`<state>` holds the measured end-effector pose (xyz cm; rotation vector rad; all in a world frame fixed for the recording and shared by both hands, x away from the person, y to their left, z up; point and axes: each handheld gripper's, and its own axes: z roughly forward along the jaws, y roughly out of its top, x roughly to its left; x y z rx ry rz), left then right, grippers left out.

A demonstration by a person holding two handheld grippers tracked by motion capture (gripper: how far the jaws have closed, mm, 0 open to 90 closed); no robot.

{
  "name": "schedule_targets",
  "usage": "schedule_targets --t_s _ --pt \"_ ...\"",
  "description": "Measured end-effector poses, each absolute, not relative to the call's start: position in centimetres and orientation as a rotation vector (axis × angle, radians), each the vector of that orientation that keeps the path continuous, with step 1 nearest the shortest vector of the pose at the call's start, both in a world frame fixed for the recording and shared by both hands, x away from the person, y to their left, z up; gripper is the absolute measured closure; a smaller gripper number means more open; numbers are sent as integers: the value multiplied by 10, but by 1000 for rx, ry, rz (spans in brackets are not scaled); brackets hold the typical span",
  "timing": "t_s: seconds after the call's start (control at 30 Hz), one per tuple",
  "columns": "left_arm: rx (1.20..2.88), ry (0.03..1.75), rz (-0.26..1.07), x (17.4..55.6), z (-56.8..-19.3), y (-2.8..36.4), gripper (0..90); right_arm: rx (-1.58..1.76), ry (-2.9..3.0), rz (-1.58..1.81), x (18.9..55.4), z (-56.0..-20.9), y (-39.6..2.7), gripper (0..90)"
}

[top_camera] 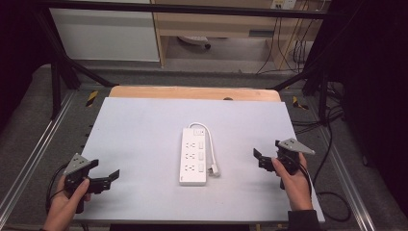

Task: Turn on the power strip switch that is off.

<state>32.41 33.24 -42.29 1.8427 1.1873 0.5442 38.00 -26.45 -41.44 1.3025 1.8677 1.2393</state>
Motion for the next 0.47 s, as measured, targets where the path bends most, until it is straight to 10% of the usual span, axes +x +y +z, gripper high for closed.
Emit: schedule_targets --t_s 0.47 --pt "1842 1189 547 325 -423 332 68 1348 1987 1141 384 -441 -266 60"
